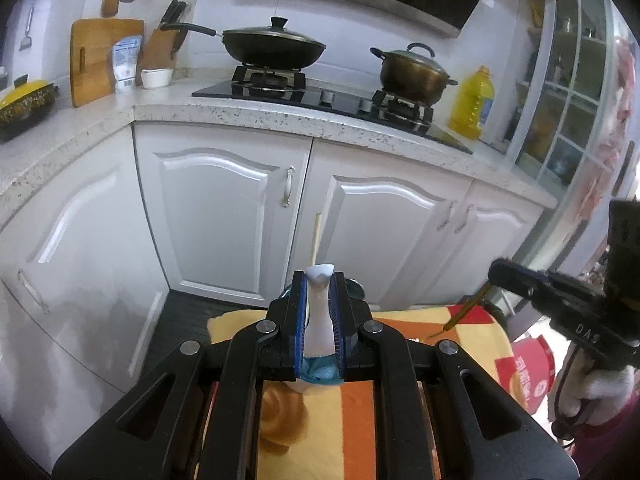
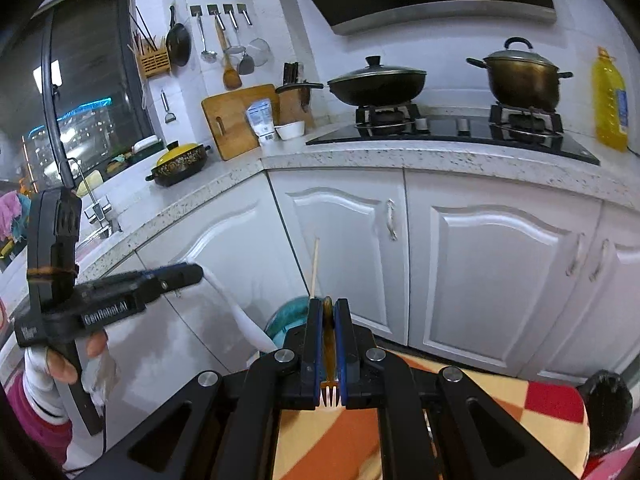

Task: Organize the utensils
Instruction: 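Carry the white spoon and gold fork to the cup, right inserting the fork, then lower the white spoon into the cup with the left tool while the right releases the fork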

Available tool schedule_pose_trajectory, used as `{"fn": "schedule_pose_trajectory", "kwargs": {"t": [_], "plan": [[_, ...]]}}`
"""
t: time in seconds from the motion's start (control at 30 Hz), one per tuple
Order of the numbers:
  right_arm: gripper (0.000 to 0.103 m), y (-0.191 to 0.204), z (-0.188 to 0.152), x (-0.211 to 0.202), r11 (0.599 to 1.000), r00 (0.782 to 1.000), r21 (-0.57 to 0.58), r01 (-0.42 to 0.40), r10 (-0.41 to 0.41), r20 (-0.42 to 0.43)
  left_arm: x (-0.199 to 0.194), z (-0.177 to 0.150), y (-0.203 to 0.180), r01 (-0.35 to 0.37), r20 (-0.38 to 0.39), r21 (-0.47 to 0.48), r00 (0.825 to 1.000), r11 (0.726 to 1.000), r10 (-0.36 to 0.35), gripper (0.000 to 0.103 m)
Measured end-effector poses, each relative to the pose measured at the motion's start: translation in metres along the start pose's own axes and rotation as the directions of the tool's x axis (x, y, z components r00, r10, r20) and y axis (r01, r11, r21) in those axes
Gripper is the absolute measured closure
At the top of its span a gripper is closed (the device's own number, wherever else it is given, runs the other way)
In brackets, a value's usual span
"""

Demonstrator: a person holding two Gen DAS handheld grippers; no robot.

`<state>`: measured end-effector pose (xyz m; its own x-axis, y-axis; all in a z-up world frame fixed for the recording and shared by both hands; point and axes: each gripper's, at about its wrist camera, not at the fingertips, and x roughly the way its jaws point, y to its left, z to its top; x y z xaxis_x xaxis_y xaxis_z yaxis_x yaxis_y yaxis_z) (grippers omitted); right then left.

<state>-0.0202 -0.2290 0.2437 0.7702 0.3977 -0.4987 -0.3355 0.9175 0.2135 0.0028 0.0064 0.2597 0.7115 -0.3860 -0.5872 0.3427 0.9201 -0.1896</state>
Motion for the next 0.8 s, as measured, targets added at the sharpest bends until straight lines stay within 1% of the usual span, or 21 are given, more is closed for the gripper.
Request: {"fn": "schedule_pose_trajectory", "kwargs": {"t": [0.2,0.5,0.6,0.73,0.77,0.8], "plan": [[0.098,0.002,0.010,0.035,1.000,1.000,-0.007,0.004,-0.004,-0.025,0.029,-0.001,0.003,0.001,-0.049,0.003,0.999,1.000,-0.001,0.093],[0.098,-0.002,0.012,0.078,1.000,0.998,-0.008,0.014,-0.015,-0.063,0.053,-0.003,0.008,0.003,-0.093,0.065,0.996,0.998,0.003,0.093],[0.098,-0.004,0.010,0.090,1.000,0.997,-0.004,0.014,-0.015,-0.081,0.060,-0.004,0.006,0.015,-0.111,0.114,0.994,0.993,-0.003,0.093],[0.098,-0.006,0.004,0.105,1.000,0.994,0.003,0.011,-0.010,-0.111,0.068,-0.004,0.002,0.026,-0.127,0.224,0.992,0.974,0.002,0.093],[0.098,-0.008,0.002,0.108,1.000,0.993,0.007,0.009,-0.008,-0.119,0.070,-0.004,0.002,0.027,-0.129,0.248,0.992,0.968,0.005,0.094],[0.098,-0.009,0.000,0.111,1.000,0.992,0.012,0.006,-0.005,-0.127,0.072,-0.004,0.003,0.030,-0.136,0.269,0.991,0.963,0.007,0.099]]}}
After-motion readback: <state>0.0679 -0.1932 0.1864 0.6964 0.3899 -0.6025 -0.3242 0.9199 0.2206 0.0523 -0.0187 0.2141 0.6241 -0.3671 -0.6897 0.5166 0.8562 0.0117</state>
